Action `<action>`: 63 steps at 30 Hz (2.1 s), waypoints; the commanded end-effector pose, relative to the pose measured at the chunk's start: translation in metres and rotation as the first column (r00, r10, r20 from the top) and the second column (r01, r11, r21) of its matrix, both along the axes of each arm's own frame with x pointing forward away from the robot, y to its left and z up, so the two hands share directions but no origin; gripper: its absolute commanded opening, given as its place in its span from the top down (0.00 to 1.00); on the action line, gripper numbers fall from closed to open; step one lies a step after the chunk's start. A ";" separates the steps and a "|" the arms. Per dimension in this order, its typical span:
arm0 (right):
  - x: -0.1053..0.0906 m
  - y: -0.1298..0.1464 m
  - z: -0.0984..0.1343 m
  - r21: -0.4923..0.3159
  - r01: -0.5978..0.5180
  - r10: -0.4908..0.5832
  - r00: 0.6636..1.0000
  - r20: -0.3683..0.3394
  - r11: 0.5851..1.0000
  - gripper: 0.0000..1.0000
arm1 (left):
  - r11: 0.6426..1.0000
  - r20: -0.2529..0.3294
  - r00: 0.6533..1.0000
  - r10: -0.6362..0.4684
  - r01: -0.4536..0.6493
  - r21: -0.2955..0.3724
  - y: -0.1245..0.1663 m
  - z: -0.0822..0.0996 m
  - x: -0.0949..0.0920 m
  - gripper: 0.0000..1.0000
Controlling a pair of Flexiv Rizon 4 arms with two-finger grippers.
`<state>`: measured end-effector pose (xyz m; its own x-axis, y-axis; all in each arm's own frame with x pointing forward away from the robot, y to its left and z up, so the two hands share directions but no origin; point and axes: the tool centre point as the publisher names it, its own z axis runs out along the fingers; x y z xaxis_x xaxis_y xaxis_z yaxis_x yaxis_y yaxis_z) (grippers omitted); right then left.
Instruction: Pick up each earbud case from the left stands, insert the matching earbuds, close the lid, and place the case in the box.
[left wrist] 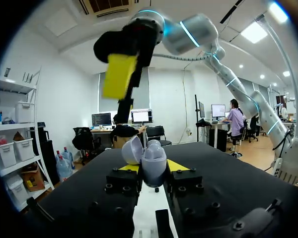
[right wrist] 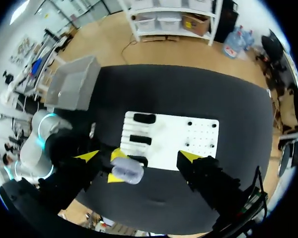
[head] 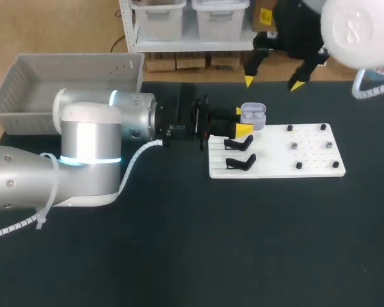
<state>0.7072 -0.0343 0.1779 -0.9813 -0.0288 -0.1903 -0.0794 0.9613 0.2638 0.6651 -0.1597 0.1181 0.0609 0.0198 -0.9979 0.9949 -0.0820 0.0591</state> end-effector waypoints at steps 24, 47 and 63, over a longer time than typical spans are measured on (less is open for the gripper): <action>-0.021 -0.018 -0.053 -0.102 0.064 -0.080 0.984 -0.161 0.993 0.00 | 1.000 0.002 1.000 0.005 -0.005 -0.002 0.000 -0.001 -0.001 1.00; -0.065 -0.031 0.008 -0.084 0.040 -0.021 0.975 0.219 0.996 0.00 | 1.000 -0.006 1.000 0.014 -0.014 0.011 0.002 0.001 -0.001 1.00; -0.116 -0.034 0.026 0.025 -0.064 0.053 0.949 0.312 0.998 0.00 | 0.930 0.016 0.933 0.358 -0.359 0.079 0.072 0.046 0.007 1.00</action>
<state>0.6019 -0.0662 0.2065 -0.9340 -0.1305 -0.3325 -0.2211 0.9423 0.2515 0.6877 -0.1086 0.1485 0.0286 0.1001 -0.9946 0.9946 0.0965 0.0383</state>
